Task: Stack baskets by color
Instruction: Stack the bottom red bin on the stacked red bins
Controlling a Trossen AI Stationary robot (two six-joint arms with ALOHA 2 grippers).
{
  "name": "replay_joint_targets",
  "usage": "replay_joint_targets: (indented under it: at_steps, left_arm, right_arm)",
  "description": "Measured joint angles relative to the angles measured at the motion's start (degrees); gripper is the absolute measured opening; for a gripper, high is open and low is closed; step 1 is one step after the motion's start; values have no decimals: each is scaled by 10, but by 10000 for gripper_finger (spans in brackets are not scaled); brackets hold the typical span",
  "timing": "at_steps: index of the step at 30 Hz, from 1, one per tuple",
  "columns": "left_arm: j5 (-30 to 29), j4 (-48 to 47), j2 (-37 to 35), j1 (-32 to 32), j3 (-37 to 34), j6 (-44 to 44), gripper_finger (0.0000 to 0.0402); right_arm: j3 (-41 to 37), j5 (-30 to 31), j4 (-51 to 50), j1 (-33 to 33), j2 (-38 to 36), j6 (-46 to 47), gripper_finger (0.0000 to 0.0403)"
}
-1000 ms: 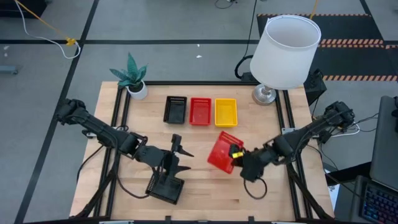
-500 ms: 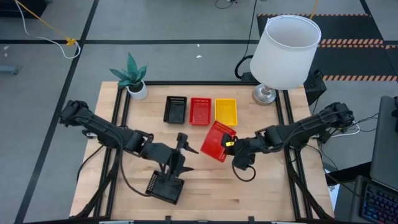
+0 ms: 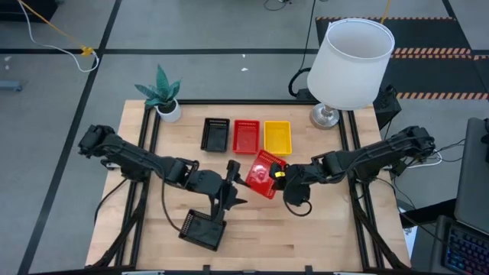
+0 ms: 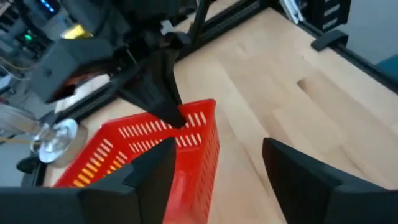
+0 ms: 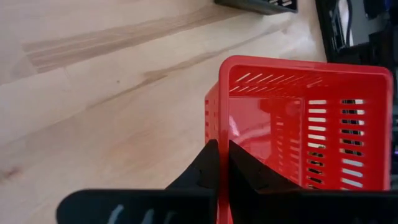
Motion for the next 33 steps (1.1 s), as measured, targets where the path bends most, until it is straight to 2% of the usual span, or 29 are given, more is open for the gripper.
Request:
replay_joint_targets:
  at_steps: [9, 19, 33]
  left_arm:
    - [3, 9, 41, 22, 0, 11, 188]
    - [8, -14, 49, 49, 0, -3, 123]
    - [22, -18, 88, 59, 0, 36, 117]
  right_arm:
    - [-12, 0, 30, -4, 0, 8, 4]
    - [-12, 0, 29, -4, 0, 10, 4]
    - [-13, 0, 47, -4, 1, 23, 4]
